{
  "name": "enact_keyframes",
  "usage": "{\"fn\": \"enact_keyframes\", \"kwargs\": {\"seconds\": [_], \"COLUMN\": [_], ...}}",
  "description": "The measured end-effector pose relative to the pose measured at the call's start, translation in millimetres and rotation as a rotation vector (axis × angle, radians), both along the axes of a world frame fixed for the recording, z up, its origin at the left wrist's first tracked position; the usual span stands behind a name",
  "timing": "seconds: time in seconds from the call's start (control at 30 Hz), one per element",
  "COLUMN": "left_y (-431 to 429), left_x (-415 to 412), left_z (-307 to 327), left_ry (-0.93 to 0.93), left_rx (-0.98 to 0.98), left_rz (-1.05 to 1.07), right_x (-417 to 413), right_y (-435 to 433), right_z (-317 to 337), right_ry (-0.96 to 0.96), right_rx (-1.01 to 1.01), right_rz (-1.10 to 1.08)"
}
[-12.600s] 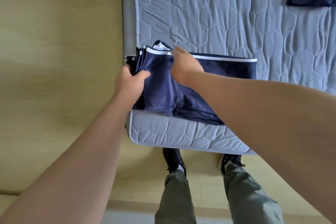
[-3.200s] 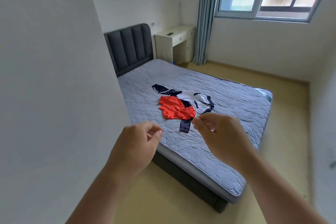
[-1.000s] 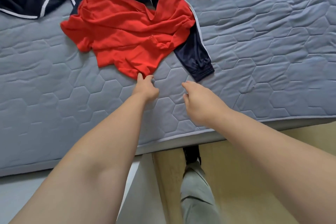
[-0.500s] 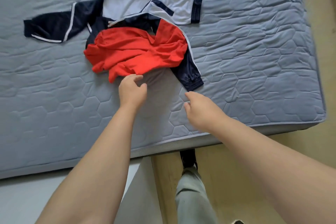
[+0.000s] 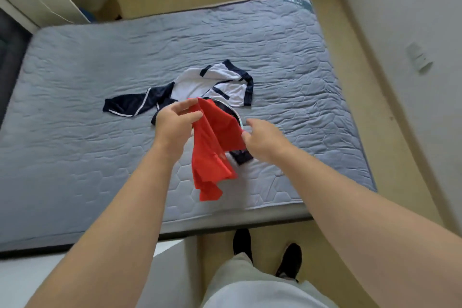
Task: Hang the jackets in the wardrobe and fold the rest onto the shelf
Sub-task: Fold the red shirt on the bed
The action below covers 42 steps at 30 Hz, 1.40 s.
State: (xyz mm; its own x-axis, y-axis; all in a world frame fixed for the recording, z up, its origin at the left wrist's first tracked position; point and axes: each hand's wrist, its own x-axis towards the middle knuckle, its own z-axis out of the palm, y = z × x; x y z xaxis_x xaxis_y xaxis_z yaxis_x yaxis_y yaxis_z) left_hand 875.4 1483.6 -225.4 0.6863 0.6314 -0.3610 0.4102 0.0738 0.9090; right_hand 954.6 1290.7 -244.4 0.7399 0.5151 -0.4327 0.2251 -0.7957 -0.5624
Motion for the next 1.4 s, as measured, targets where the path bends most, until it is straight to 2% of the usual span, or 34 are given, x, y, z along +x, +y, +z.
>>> {"fn": "enact_keyframes", "kwargs": {"seconds": [0.27,0.43,0.5,0.77,0.93,1.1,1.13,1.23,1.3,1.37,1.4], "left_y": [-72.2,-101.5,-101.4,-80.5,-88.1,-110.3,-115.8,-133.2,-144.4,-151.7,-155.3], "left_x": [-21.5,-22.3,-23.1,-30.5,-32.8,-27.3,-27.1,-28.0,-26.3,-18.3,-14.4], "left_z": [121.6,168.0,175.5,174.7,178.8,190.7,191.4,196.7,199.6,198.0,198.3], "left_ry": [-0.21,-0.325,-0.341,-0.284,-0.159,0.034,0.034,-0.14,-0.232,-0.297,-0.305], "left_rx": [-0.129,-0.066,-0.011,0.198,0.402,0.585,0.618,0.805,0.705,0.559,0.548], "left_rz": [-0.083,-0.078,-0.055,0.087,0.112,-0.034,-0.087,-0.366,-0.564,-0.641,-0.646], "right_x": [-24.3,-23.8,-18.5,15.1,11.7,10.7,10.6,6.8,2.7,0.2,-0.6], "right_y": [-49.3,-74.8,-83.1,-101.7,-104.5,-103.9,-105.3,-109.8,-111.8,-113.9,-115.6], "right_z": [82.5,107.6,117.9,188.2,229.9,252.0,254.1,254.3,253.1,252.0,251.1], "right_ry": [-0.007,-0.181,-0.234,-0.395,-0.425,-0.179,-0.157,-0.154,-0.115,-0.107,-0.121], "right_rx": [0.155,-0.058,-0.079,0.174,0.394,0.588,0.608,0.639,0.719,0.763,0.762], "right_rz": [0.097,0.086,0.059,-0.026,-0.078,-0.187,-0.21,-0.192,-0.183,-0.183,-0.193]}}
